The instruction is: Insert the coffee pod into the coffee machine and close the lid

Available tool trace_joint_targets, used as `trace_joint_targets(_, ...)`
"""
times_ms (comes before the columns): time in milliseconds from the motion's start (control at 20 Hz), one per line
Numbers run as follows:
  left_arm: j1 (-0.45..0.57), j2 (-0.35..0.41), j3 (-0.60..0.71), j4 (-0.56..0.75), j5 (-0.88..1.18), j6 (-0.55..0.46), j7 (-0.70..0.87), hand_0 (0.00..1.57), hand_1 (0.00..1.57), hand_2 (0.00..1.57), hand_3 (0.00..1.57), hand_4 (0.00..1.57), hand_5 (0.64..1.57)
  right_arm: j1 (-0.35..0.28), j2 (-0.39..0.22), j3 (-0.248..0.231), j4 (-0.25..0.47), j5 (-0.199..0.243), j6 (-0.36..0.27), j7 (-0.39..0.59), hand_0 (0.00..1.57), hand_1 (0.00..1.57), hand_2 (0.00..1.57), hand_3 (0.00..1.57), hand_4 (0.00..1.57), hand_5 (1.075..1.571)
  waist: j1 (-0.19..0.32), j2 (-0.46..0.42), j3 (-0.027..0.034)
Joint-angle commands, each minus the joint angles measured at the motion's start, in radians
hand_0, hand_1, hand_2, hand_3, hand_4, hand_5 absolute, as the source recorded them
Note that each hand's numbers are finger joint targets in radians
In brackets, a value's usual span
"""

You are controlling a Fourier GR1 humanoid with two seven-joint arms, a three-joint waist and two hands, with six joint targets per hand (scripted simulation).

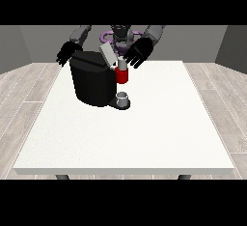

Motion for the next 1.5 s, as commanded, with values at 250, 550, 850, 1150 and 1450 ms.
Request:
trace_joint_targets(250, -0.022, -0.018, -0.003, 0.001, -0.020, 0.035, -0.006, 1.18, 1.18, 1.26, 1.19, 0.50, 1.571, -0.002, -0.008, -0.022, 0.014, -0.013, 0.008, -0.071, 0.00, 0.00, 0.00, 0.00, 0.48, 1.571, -0.003, 0.063, 0.0004)
trace_joint_targets(550, -0.003, -0.020, -0.010, 0.011, -0.022, -0.010, -0.012, 1.19, 1.19, 1.27, 1.20, 0.51, 1.571, 0.006, -0.011, -0.050, 0.023, -0.030, -0.010, -0.042, 0.00, 0.00, 0.00, 0.00, 0.45, 1.571, 0.027, 0.016, 0.0003)
trace_joint_targets(850, -0.023, 0.010, 0.001, 0.027, -0.027, -0.023, -0.029, 1.22, 1.22, 1.27, 1.20, 0.49, 1.571, 0.017, -0.007, -0.024, 0.016, -0.020, 0.004, -0.051, 0.00, 0.00, 0.00, 0.00, 0.45, 1.571, 0.015, 0.038, 0.0001)
trace_joint_targets(1150, 0.015, -0.064, -0.019, 0.033, -0.029, -0.030, -0.004, 1.22, 1.22, 1.25, 1.15, 0.47, 1.571, 0.029, 0.011, -0.025, 0.029, -0.013, -0.032, -0.015, 0.00, 0.00, 0.00, 0.00, 0.37, 1.571, 0.031, -0.011, 0.0001)
trace_joint_targets(1450, -0.002, -0.045, -0.021, 0.031, -0.058, 0.013, -0.008, 1.15, 1.15, 1.18, 1.02, 0.45, 1.571, -0.003, 0.016, -0.009, 0.005, -0.005, -0.032, -0.023, 0.00, 0.00, 0.00, 0.00, 0.44, 1.571, 0.022, 0.017, 0.0000)
